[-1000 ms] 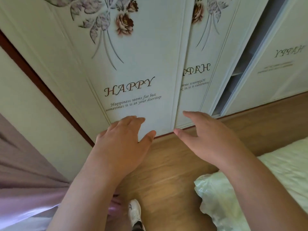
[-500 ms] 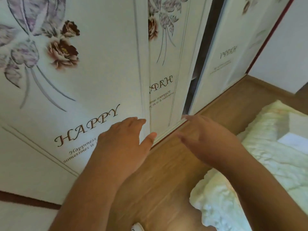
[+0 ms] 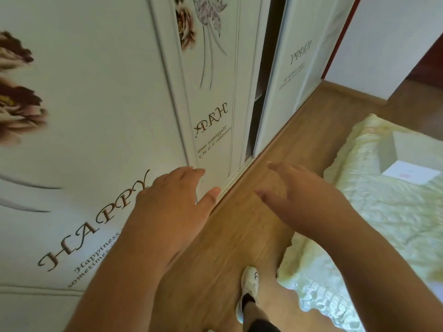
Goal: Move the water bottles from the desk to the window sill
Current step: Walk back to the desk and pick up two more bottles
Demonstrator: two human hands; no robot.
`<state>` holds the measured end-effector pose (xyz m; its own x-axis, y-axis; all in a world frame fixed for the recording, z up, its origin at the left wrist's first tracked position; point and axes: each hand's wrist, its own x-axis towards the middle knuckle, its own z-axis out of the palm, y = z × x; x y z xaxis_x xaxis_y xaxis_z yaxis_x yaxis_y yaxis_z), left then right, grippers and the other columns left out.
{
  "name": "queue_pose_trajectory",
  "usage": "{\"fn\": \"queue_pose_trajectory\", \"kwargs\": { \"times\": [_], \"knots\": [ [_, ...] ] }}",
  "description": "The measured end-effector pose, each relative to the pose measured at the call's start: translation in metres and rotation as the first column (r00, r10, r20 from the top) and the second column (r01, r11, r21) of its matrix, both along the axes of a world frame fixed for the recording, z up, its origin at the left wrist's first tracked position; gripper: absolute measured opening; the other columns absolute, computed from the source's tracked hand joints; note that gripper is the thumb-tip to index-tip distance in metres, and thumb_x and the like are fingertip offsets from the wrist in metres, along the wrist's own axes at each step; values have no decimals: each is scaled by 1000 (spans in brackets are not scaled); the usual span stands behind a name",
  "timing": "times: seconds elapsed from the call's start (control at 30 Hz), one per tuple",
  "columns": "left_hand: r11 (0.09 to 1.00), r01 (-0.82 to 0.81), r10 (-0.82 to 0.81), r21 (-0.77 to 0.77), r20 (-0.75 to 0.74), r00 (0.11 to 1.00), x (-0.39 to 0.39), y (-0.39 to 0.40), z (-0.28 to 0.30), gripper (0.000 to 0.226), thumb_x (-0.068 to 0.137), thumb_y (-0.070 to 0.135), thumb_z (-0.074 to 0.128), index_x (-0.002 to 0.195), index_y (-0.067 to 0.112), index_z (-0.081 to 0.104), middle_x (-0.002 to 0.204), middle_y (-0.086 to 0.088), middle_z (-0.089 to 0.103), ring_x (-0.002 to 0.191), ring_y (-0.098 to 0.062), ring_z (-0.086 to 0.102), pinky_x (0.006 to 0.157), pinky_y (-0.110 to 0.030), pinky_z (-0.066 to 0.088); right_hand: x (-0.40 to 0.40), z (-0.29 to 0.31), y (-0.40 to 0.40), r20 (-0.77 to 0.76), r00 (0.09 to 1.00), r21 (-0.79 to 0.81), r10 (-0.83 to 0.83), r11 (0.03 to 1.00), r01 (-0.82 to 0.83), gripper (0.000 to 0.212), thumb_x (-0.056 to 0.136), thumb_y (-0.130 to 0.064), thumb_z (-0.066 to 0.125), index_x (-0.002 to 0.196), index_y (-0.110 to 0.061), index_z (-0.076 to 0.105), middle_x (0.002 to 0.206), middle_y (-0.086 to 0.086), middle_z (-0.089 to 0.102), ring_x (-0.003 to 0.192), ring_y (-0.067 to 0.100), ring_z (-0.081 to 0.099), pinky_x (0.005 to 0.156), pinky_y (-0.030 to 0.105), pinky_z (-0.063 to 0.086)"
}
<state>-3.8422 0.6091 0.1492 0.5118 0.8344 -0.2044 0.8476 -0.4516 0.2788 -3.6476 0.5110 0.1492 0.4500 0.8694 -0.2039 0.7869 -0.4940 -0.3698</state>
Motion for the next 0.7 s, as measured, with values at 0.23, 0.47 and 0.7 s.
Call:
{"fn": "queue_pose_trajectory", "kwargs": {
  "times": [0.23,0.47,0.7],
  "knots": [
    [999,15,-13,31,-60,998,51,58,3,61,98,67,28,154,42,31,161,20,29,147,-12,31,114,-40,32,56,-6,53,-54,998,20,-30,999,31,71,93,-66,51,156,-37,31,159,-7,39,139,20,47,112,46,43],
    [994,62,-61,94,-6,998,139,114,19,61,98,68,29,153,43,32,160,23,31,141,-10,37,114,-41,37,138,5,107,-73,994,65,-80,994,85,71,92,-68,50,154,-37,33,156,-8,44,130,20,55,108,46,48],
    [988,149,-148,49,-15,989,214,145,12,62,98,68,31,154,42,30,162,20,29,147,-10,31,117,-44,34,200,4,126,-73,985,53,-158,985,162,71,92,-69,50,155,-41,31,159,-10,39,138,20,49,112,47,44]
  ]
}}
